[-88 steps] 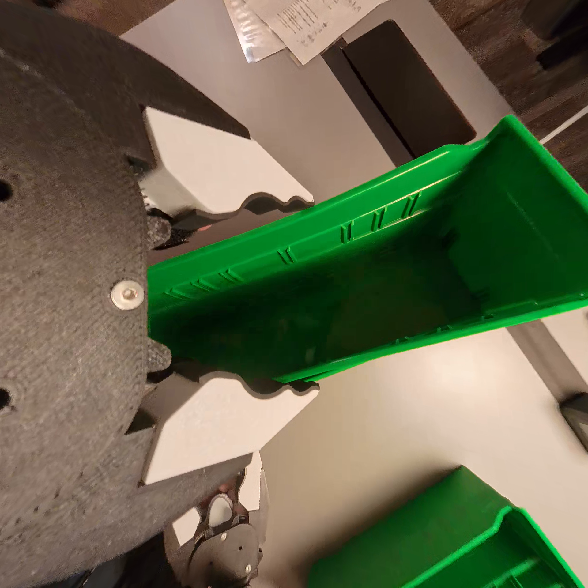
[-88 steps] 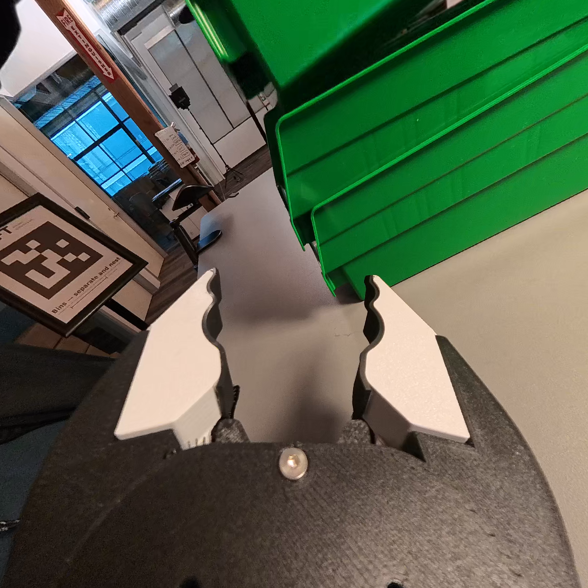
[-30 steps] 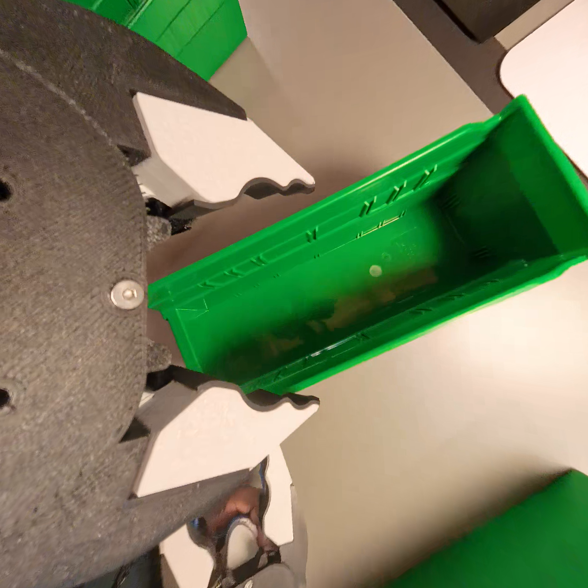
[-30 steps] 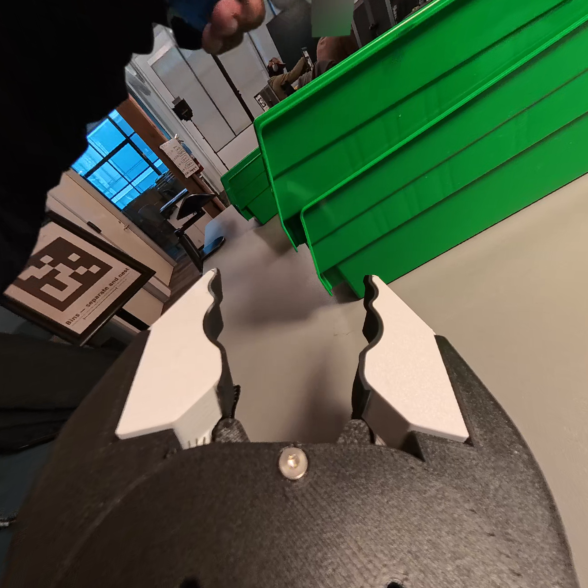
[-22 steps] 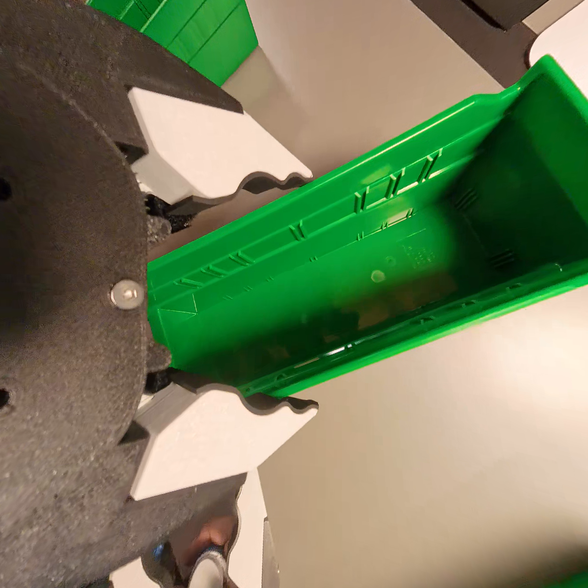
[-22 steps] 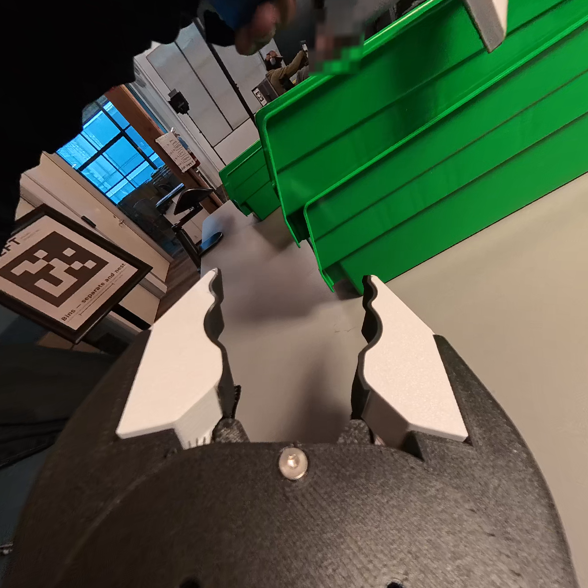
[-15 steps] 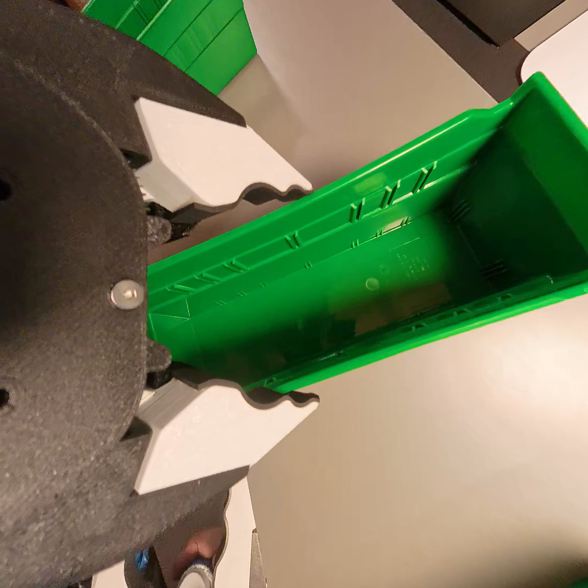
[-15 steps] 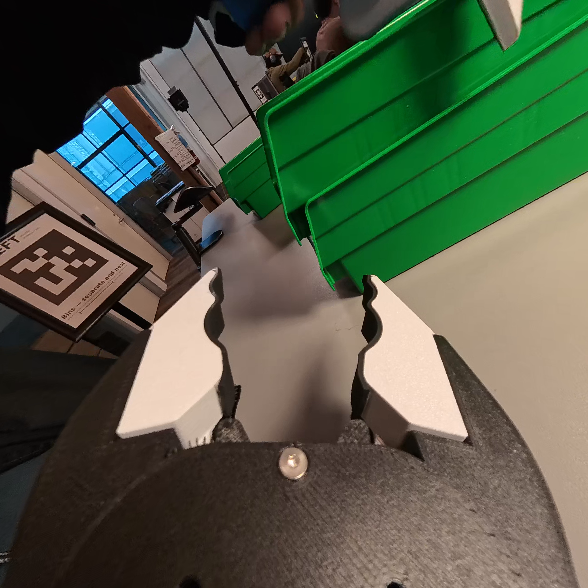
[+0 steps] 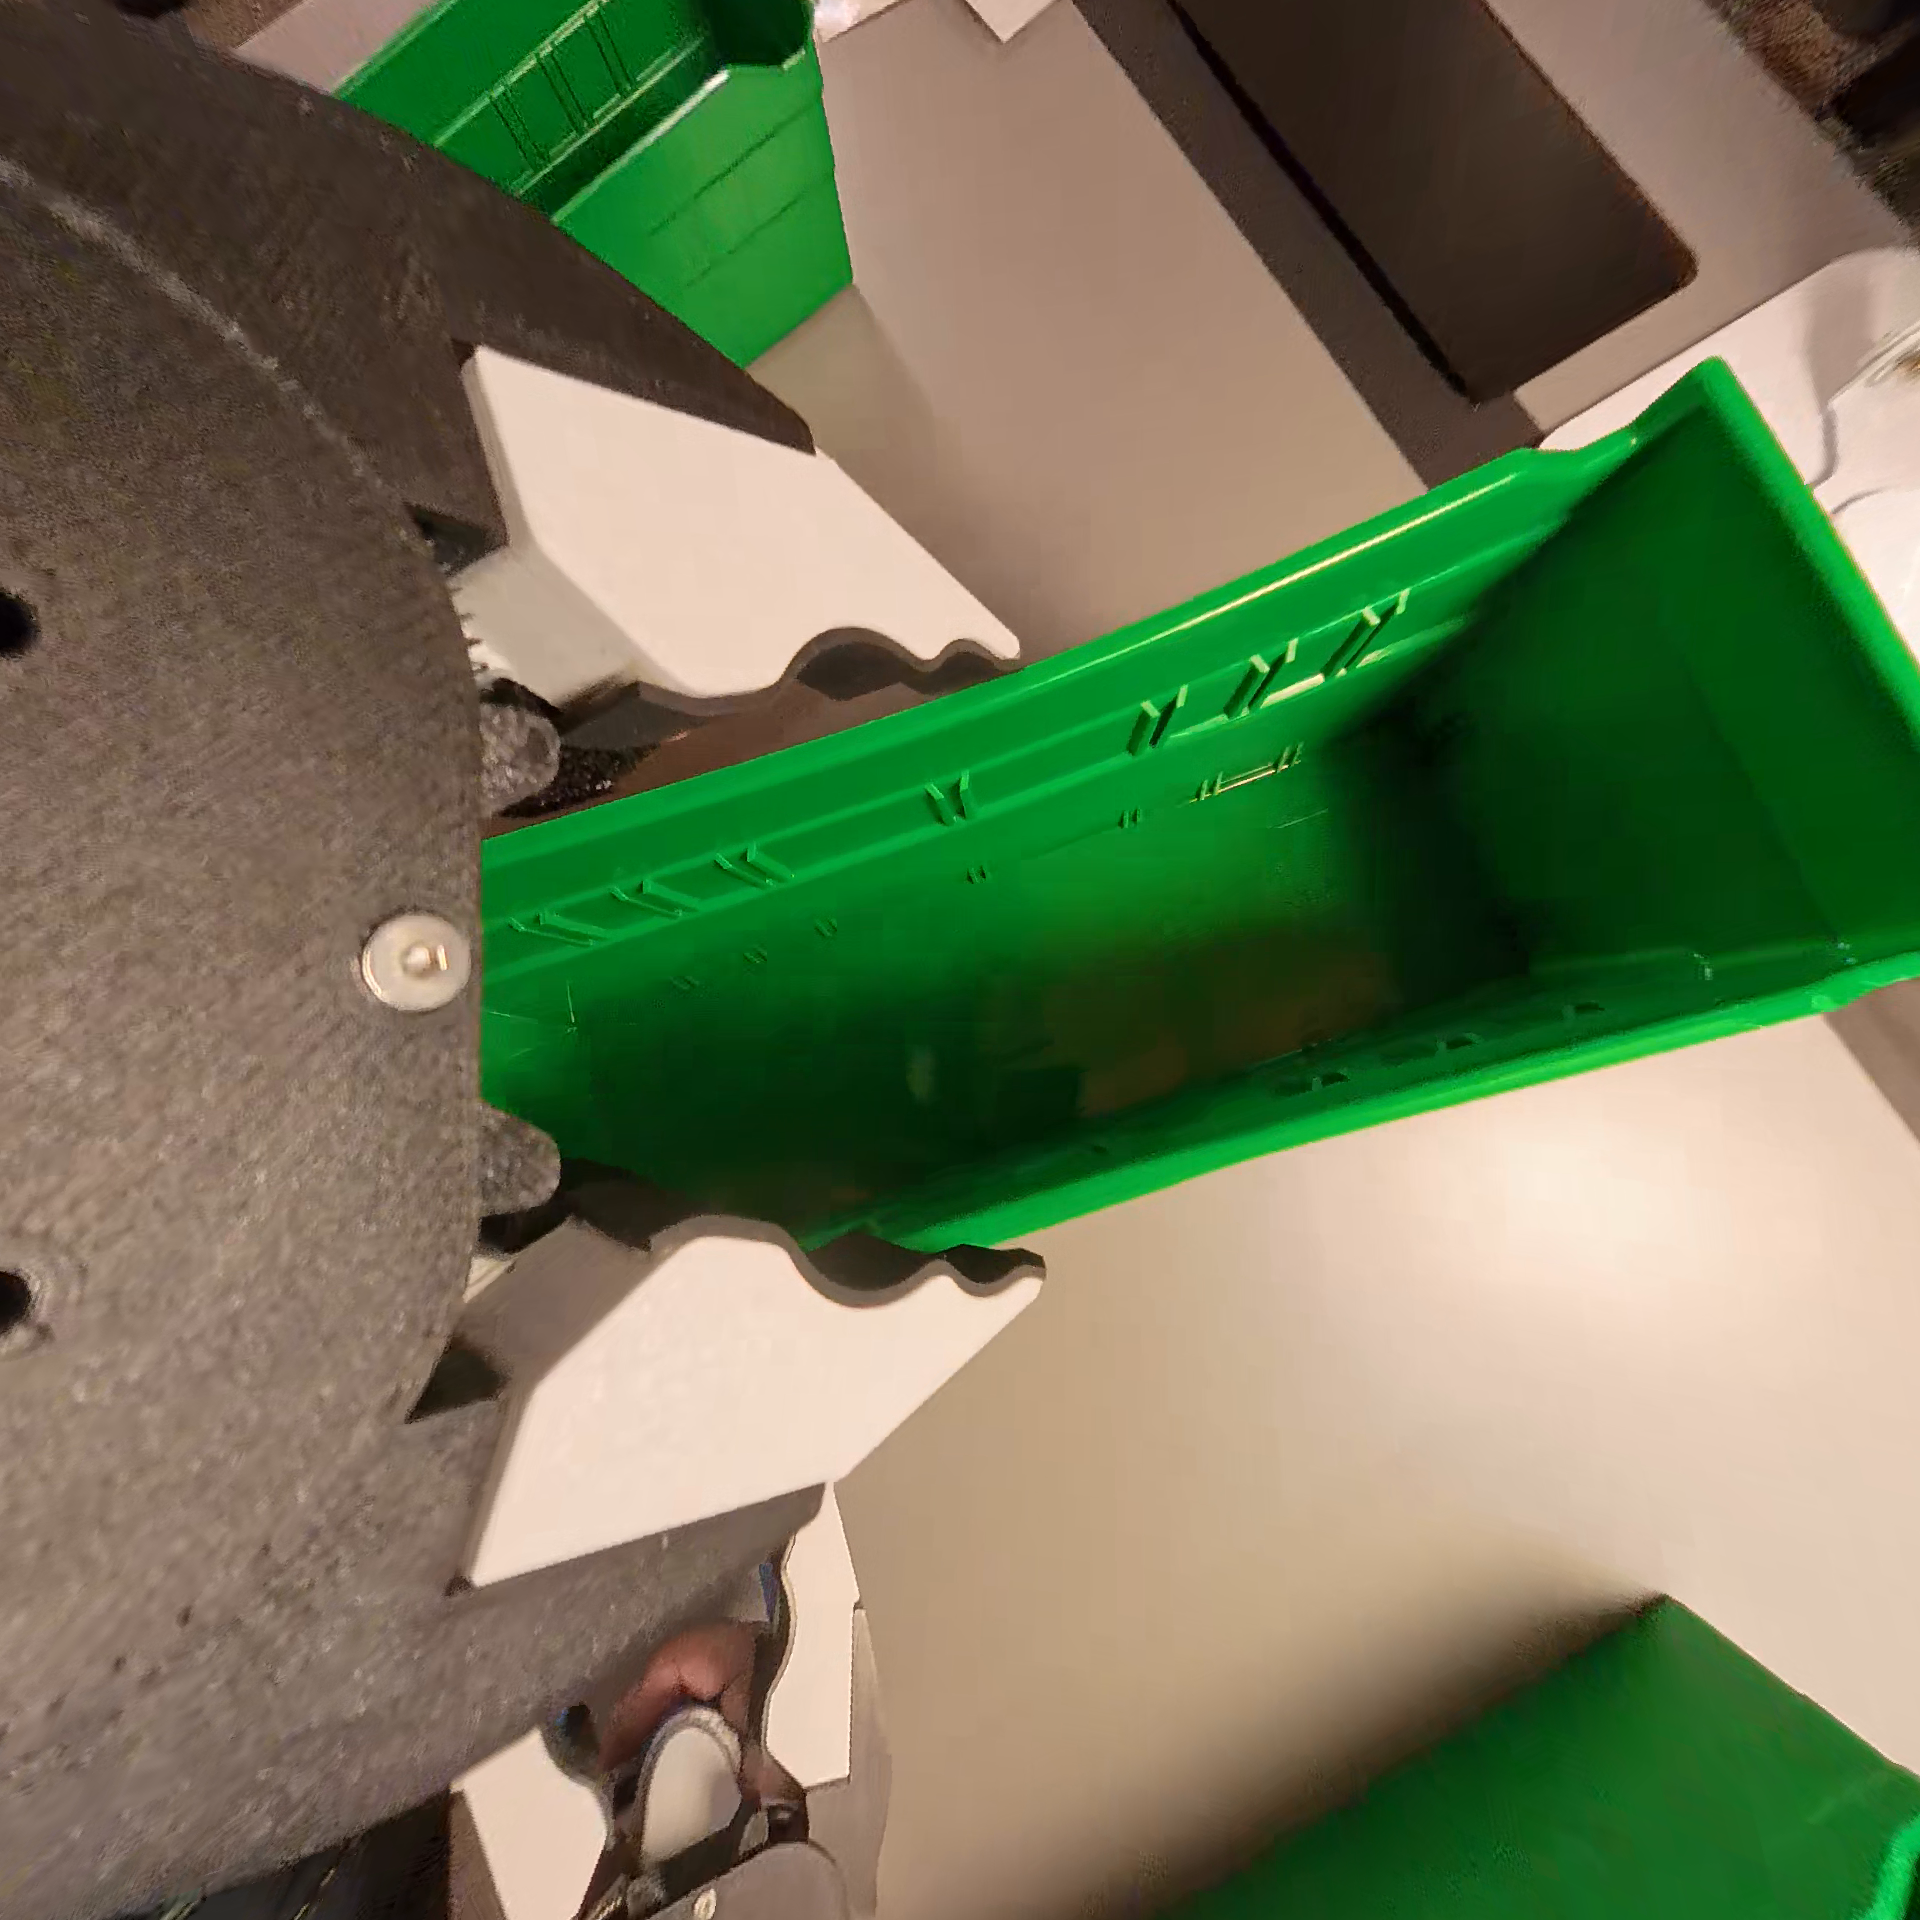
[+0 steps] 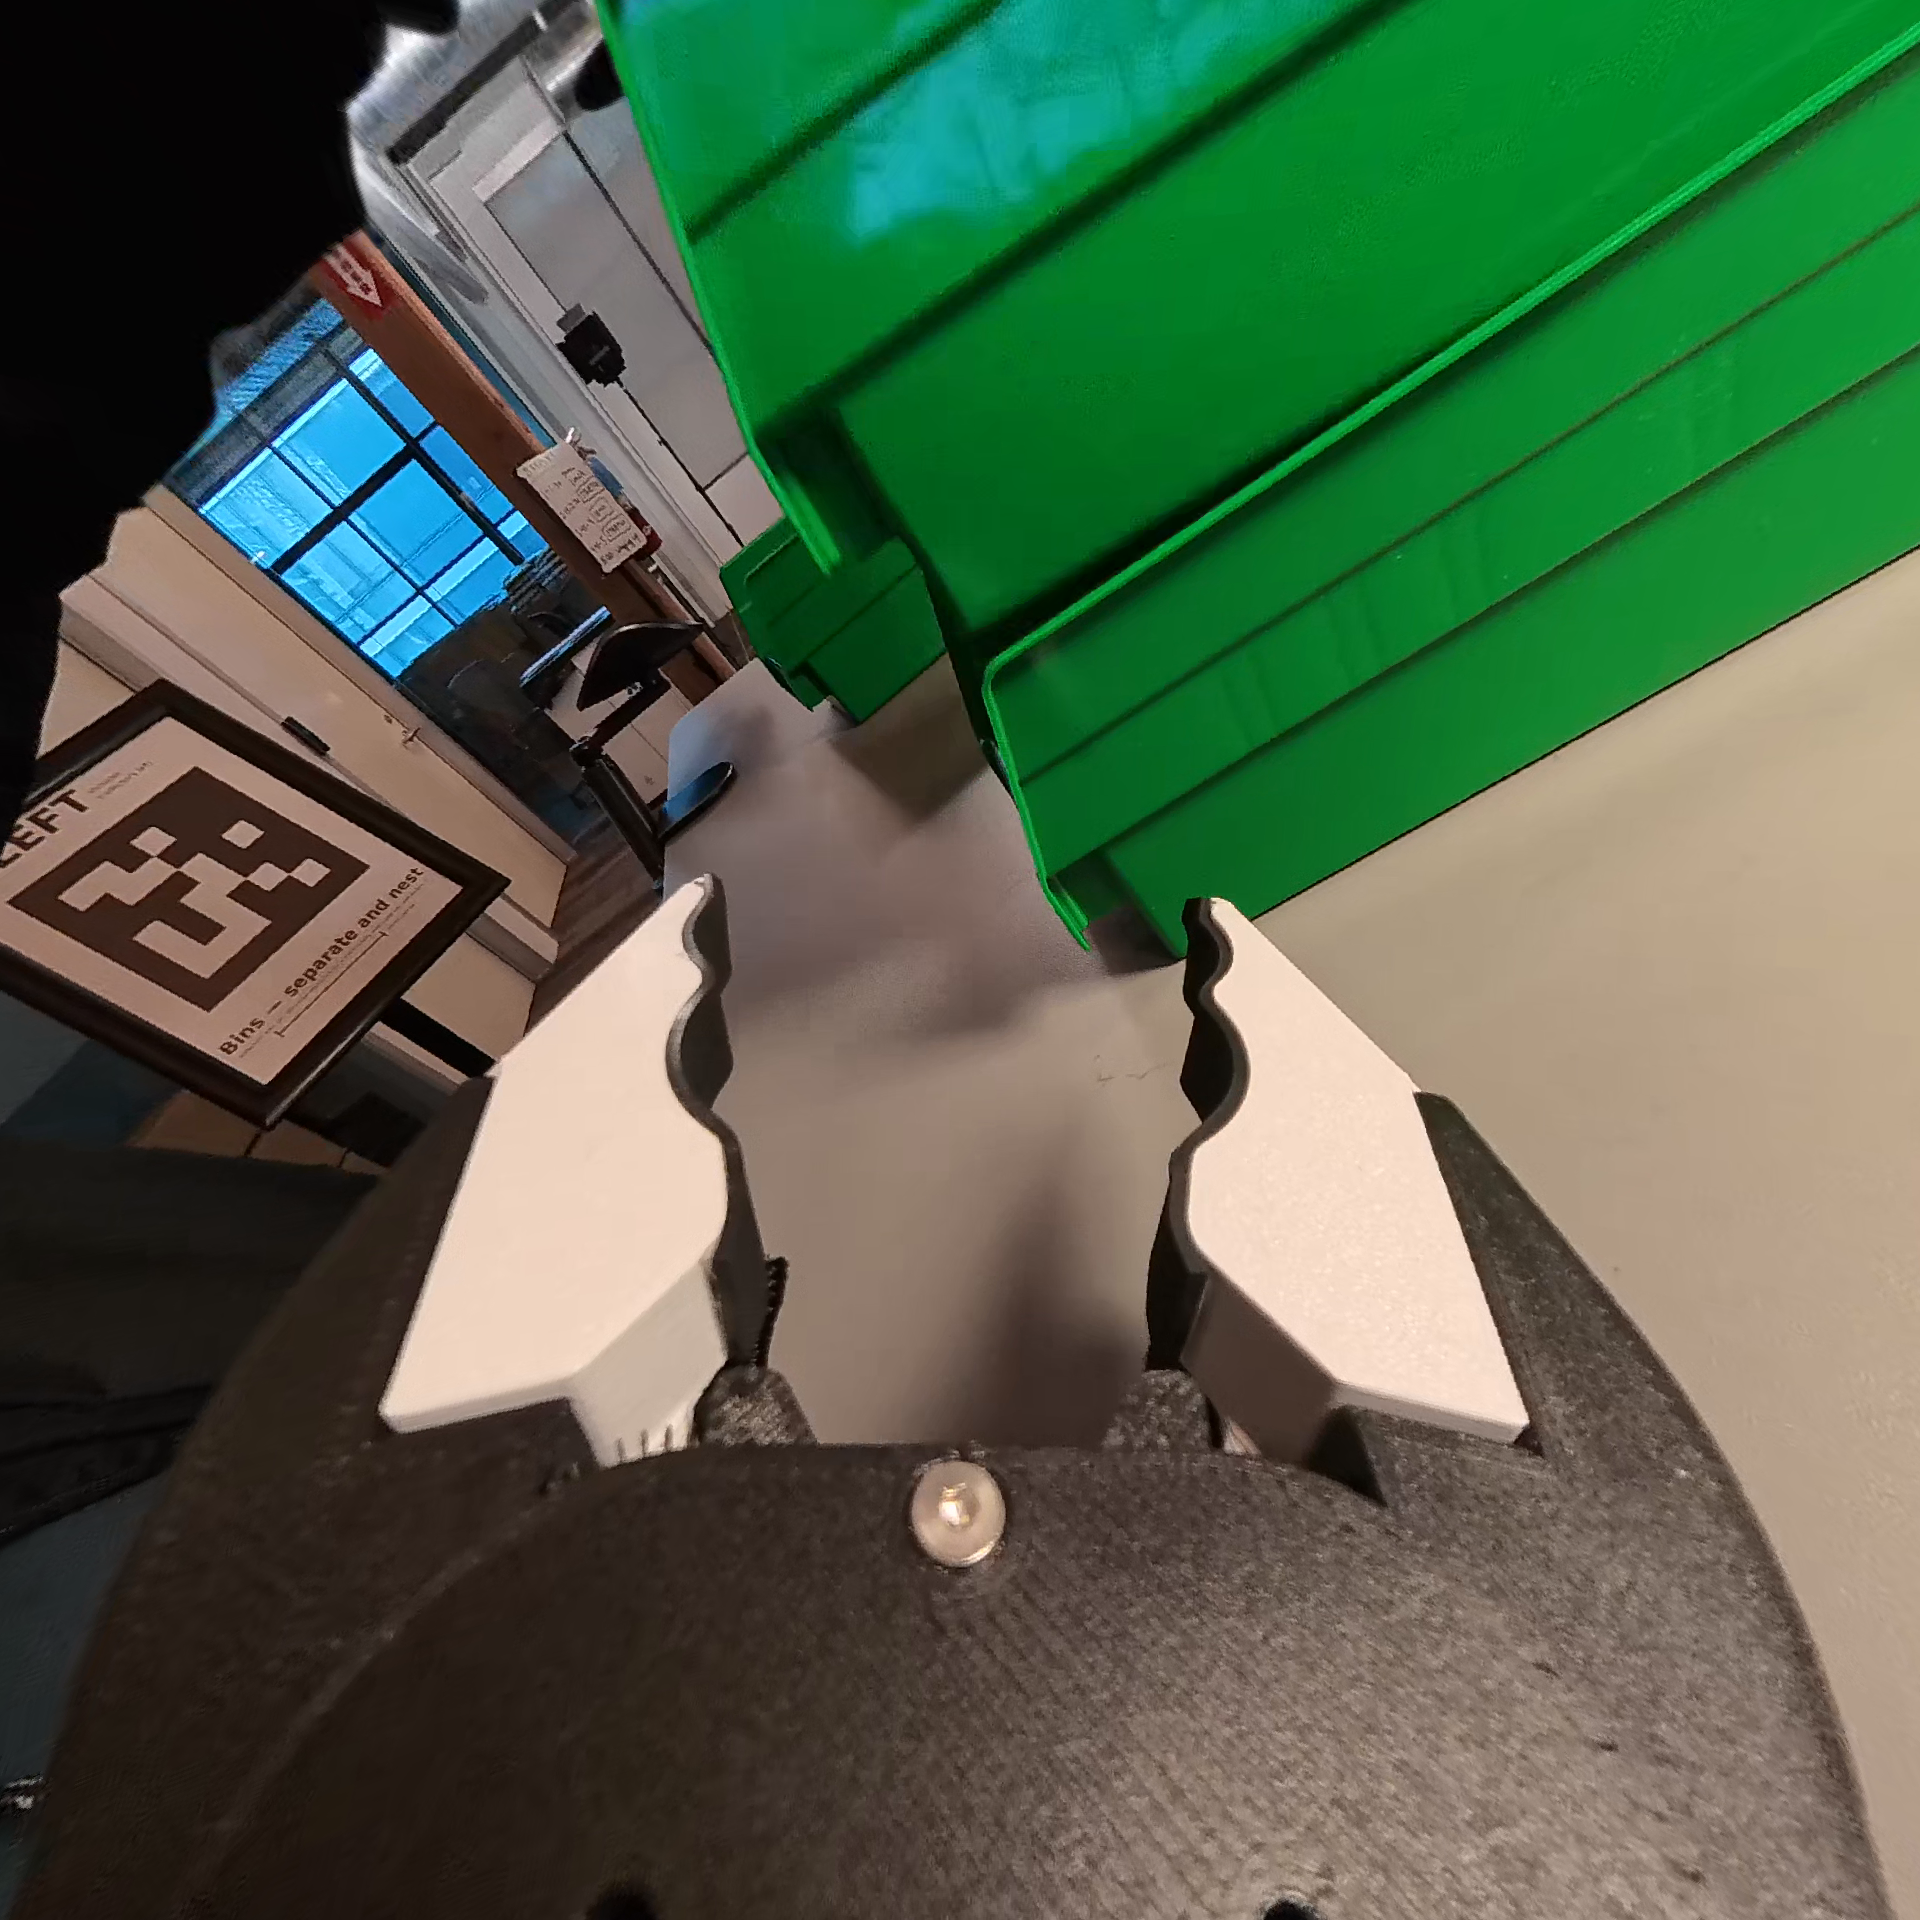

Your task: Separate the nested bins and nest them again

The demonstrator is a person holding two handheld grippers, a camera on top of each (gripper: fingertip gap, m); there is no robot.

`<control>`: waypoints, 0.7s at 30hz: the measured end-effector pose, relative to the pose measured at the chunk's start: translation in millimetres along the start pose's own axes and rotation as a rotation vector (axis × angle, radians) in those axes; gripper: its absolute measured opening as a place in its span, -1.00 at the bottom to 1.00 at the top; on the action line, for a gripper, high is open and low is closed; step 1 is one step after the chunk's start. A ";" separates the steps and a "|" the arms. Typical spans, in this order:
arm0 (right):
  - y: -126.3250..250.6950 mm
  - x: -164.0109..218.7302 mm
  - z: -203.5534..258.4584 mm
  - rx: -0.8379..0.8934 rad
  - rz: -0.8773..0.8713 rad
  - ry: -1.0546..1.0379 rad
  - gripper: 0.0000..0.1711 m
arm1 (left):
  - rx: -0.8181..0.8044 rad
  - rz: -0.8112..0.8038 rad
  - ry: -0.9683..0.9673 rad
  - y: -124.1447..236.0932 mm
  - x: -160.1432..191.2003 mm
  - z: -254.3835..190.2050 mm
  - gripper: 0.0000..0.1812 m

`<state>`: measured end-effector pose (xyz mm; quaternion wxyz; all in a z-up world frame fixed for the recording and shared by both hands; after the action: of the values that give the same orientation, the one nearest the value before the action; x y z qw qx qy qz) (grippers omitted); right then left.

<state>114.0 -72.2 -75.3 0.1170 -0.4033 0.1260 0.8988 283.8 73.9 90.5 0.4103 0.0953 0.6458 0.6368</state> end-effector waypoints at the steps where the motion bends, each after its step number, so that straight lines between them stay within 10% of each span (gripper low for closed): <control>1: 0.2 -0.1 -0.1 -0.001 -0.001 -0.001 0.03 | 0.002 -0.018 0.009 7.5 0.2 4.7 0.18; 11: -0.1 -0.1 -0.7 -0.002 0.002 -0.006 0.03 | -0.070 -0.097 0.126 45.6 42.2 73.5 0.18; 21: 0.8 -1.0 -2.8 -0.003 -0.008 -0.024 0.03 | -0.062 -0.001 0.252 -29.5 120.0 115.2 0.18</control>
<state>116.4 -74.0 -76.2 0.1213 -0.3930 0.1216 0.9033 293.2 232.1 31.9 0.3289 0.0014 0.6723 0.6632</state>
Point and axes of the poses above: each gripper's, where its closed fingertips meet, y back along the fingers, x out of its underside, z = x × y across the jaws, the point moved 10 cm from there along y, back along the fingers, and after that the axes turned 8 degrees about -y, right-handed, at the moved point
